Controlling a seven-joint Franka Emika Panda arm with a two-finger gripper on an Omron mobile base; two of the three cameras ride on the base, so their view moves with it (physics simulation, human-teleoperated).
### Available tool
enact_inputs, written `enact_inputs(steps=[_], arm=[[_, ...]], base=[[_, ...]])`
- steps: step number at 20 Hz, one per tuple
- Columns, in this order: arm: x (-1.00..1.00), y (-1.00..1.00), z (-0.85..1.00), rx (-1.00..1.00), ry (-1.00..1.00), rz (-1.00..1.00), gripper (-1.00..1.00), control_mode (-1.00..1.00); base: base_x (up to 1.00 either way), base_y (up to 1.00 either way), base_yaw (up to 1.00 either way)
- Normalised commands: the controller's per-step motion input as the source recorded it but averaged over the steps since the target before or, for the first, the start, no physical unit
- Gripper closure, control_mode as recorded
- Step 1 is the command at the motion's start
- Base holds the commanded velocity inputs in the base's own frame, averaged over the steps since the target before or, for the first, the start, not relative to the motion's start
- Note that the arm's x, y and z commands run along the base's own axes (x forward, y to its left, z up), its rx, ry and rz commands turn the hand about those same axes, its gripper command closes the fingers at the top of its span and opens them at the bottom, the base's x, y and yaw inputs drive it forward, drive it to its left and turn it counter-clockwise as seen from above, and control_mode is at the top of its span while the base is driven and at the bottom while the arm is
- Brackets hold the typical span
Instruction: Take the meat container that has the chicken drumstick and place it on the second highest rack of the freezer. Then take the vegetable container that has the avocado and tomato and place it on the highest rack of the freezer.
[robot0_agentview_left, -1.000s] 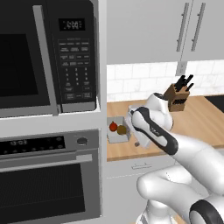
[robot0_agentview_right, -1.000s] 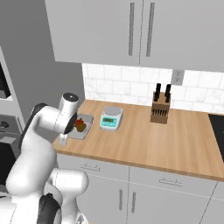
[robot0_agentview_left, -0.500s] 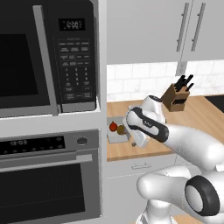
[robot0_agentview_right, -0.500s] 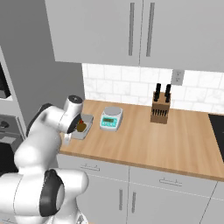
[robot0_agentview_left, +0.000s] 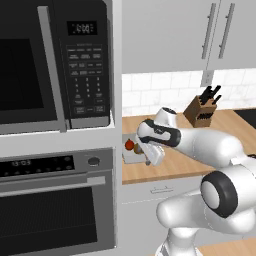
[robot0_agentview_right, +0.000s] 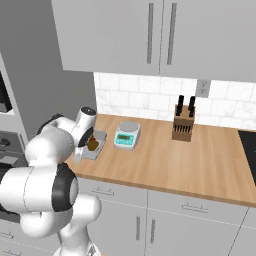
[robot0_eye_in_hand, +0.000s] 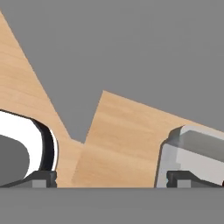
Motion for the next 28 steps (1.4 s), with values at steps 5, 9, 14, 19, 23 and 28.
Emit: enact_inputs(steps=[5, 9, 14, 19, 23, 28], arm=[[0.31, 0.03, -0.23, 0.00, 0.01, 0.00, -1.00, -1.00], [0.27, 0.00, -0.28, 0.00, 0.00, 0.00, -1.00, -1.00], [0.25, 0.00, -0.29, 0.00, 0.00, 0.00, -1.00, -1.00], [0.28, 0.00, -0.25, 0.00, 0.00, 0.00, -1.00, -1.00], [0.30, 0.03, -0.24, 0.00, 0.00, 0.00, -1.00, -1.00], [0.16, 0.06, -0.17, 0.00, 0.00, 0.00, 1.00, -1.00]], base=[[0.00, 0.00, 0.00], [0.00, 0.00, 0.00], [0.00, 0.00, 0.00], [0.00, 0.00, 0.00], [0.00, 0.00, 0.00], [0.00, 0.00, 0.00]])
